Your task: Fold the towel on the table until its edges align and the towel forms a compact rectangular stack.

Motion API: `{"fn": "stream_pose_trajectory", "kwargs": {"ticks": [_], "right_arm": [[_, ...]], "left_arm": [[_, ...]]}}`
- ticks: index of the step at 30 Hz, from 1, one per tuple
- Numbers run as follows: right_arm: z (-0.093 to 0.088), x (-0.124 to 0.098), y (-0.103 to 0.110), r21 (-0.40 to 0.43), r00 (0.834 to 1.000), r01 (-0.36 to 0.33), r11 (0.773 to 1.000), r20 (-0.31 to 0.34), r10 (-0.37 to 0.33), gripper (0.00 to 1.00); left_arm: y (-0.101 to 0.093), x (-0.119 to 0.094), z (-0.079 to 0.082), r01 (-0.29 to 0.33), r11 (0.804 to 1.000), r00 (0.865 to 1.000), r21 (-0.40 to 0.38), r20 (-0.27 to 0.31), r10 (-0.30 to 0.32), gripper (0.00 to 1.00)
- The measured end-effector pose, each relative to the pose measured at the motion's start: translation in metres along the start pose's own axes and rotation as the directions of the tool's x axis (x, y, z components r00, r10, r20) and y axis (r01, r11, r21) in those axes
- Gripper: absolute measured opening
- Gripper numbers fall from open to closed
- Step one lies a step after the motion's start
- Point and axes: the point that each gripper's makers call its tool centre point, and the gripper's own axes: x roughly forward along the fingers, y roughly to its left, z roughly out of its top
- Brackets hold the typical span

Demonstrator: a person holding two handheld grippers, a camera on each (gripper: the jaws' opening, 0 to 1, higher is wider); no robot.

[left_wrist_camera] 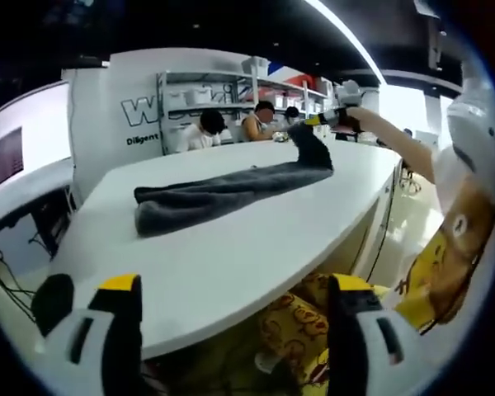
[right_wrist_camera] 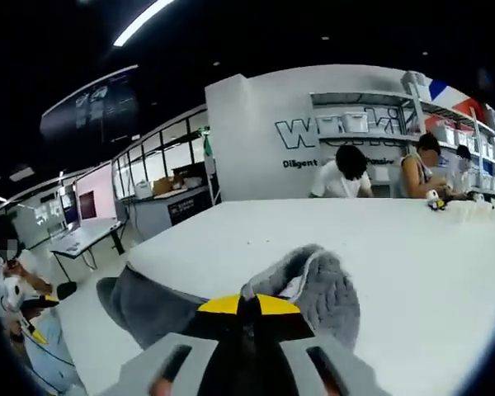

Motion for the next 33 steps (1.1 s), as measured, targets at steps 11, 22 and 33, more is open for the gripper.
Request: {"fn": "stream_pose_trajectory", "kwargs": {"ticks": [11,22,33], "right_arm": [[-0.009,0.064,0.118,-0.052,0.977,-0.201,0.978,-0.087,0.196,0.05],[0.014,0.098,0.201,-0.082,0.952,-0.304,0.949,-0.053,0.3,0.04],[0.033,0.145,0.3,-0.156,0.913,-0.407,0.9,-0.05,0.405,0.04]], "left_arm": [[0.01,-0.002,-0.006,0.028,1.0,1.0,-0.002,0.014,-0.028,0.98],[0.005,0.002,-0.01,0.076,0.997,0.997,0.003,0.015,-0.076,0.98],[0.002,0.001,-0.014,0.089,0.996,0.996,-0.014,0.023,-0.089,0.98]]}}
